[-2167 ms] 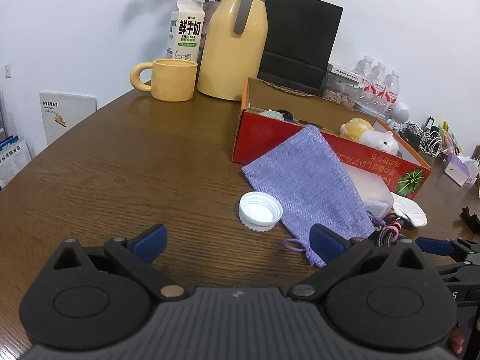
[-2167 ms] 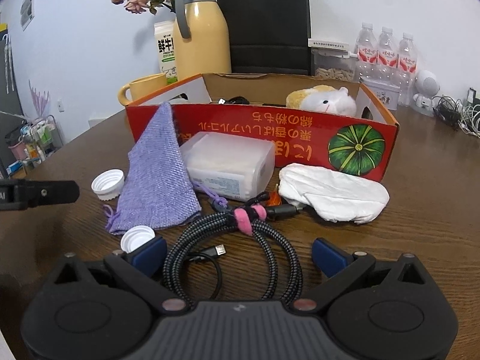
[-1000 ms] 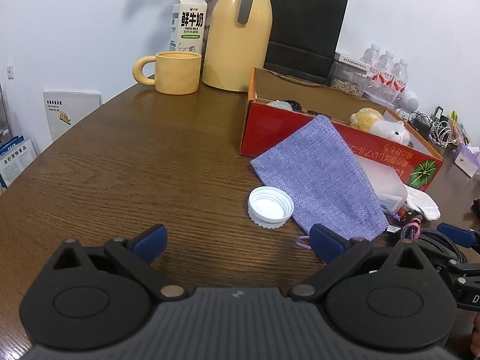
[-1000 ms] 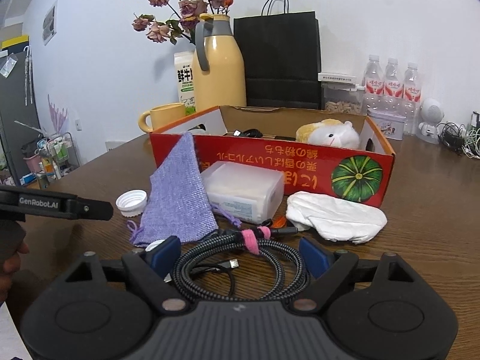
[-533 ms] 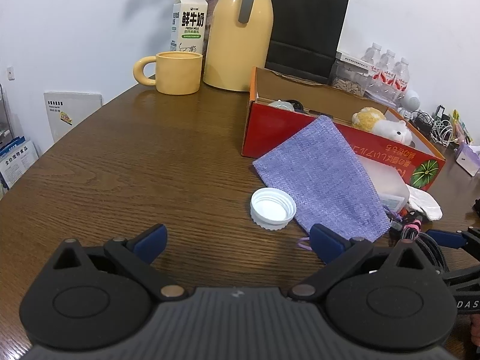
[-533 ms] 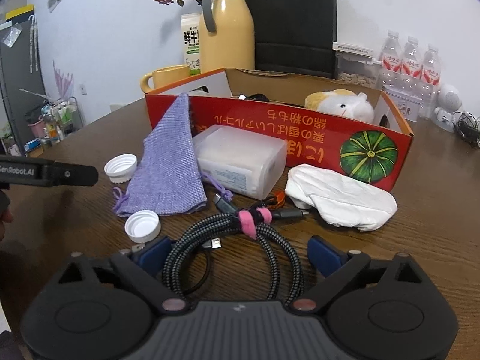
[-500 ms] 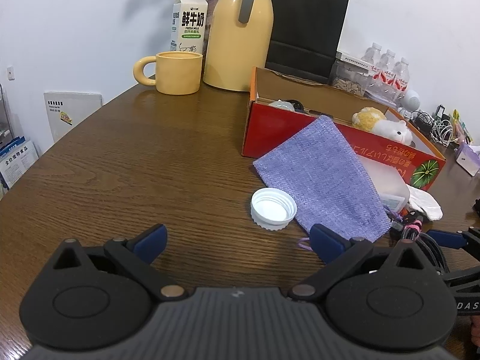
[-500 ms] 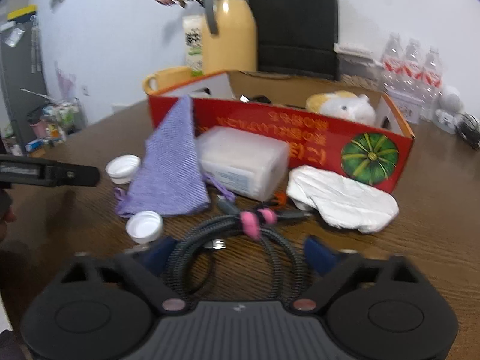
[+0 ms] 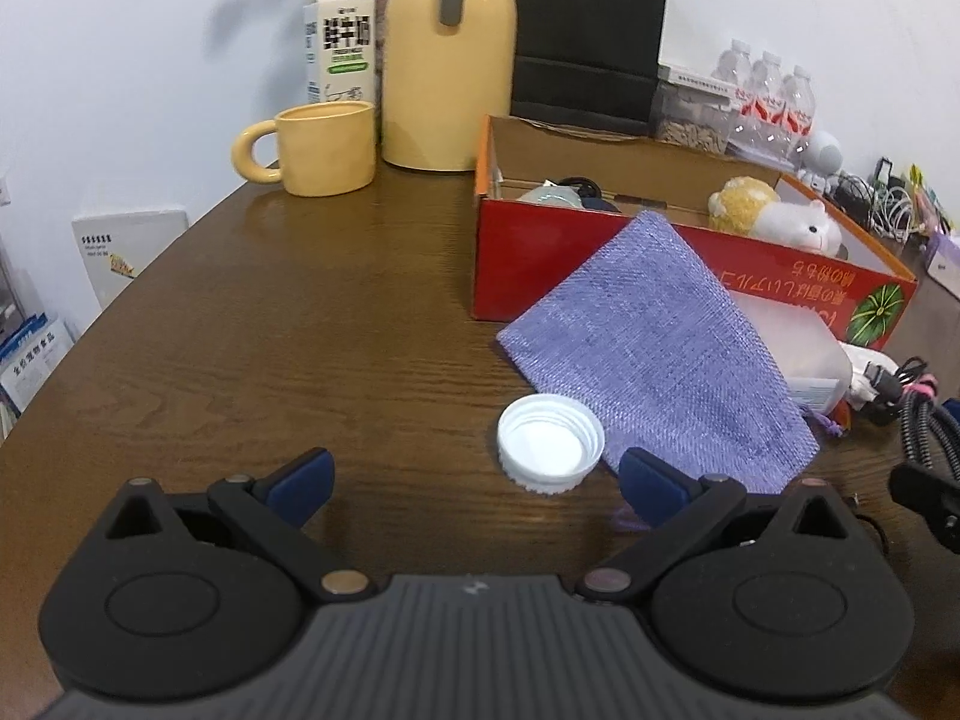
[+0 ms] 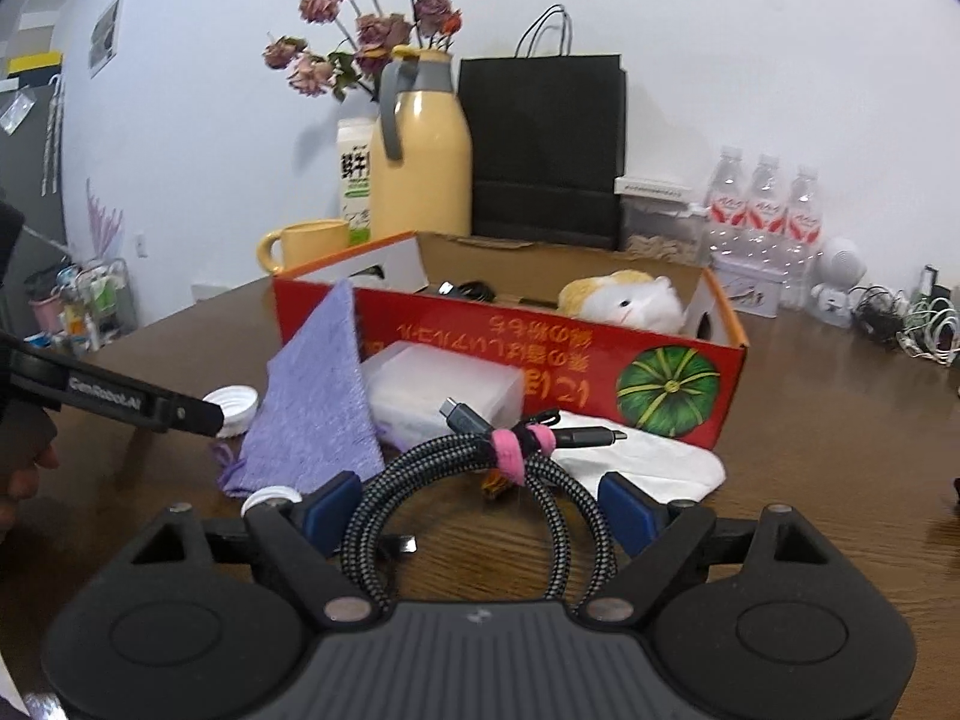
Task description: Organize objects
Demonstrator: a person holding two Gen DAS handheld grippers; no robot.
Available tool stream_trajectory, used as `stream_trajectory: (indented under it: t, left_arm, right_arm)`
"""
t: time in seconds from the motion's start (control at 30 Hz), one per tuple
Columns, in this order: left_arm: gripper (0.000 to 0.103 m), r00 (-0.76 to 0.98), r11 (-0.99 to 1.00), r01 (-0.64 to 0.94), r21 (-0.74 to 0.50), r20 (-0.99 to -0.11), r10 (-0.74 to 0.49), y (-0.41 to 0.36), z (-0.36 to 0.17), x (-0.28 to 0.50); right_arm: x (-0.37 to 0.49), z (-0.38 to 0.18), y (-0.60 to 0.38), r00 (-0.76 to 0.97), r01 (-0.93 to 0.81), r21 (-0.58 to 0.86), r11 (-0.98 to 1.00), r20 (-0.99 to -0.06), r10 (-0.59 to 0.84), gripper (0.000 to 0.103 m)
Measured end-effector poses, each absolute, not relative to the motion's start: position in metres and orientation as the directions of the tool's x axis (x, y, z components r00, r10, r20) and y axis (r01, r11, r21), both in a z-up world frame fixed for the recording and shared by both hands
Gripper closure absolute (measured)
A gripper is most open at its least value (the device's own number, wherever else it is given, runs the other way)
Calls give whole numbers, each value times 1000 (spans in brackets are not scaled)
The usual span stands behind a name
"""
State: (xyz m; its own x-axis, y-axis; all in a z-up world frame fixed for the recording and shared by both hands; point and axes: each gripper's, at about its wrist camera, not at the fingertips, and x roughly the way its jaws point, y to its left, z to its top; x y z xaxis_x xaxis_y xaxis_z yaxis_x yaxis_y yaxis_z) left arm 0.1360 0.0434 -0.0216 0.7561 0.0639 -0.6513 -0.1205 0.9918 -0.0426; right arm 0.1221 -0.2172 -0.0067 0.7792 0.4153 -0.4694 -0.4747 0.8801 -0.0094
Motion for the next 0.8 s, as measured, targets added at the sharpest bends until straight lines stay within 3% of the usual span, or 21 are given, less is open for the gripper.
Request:
stream_trajectory:
  t: [0.27, 0.3, 0.53, 0.6, 0.8]
  left_arm:
    - [2, 761, 994, -105, -33, -646, 59, 39, -28, 146]
    - [6, 763, 994, -99, -34, -644, 54, 38, -28, 146]
    - [56, 783, 997, -67, -48, -622, 22, 34, -25, 139]
    - [61, 786, 997, -60, -52, -618, 15, 32, -24, 137]
    - [61, 809, 996, -50, -70, -587, 0, 34, -18, 130]
  right_arm:
    - [123, -7, -221, 786, -463, -8, 886, -465, 407, 18]
    - [123, -7, -221, 787, -461, -7, 887, -465, 405, 18]
    - [122, -7, -222, 796, -448, -6, 894, -458, 395, 18]
    - [122, -7, -222, 799, -444, -8, 896, -457, 392, 18]
    - [120, -6, -220, 808, -438, -25, 898, -449, 382, 18]
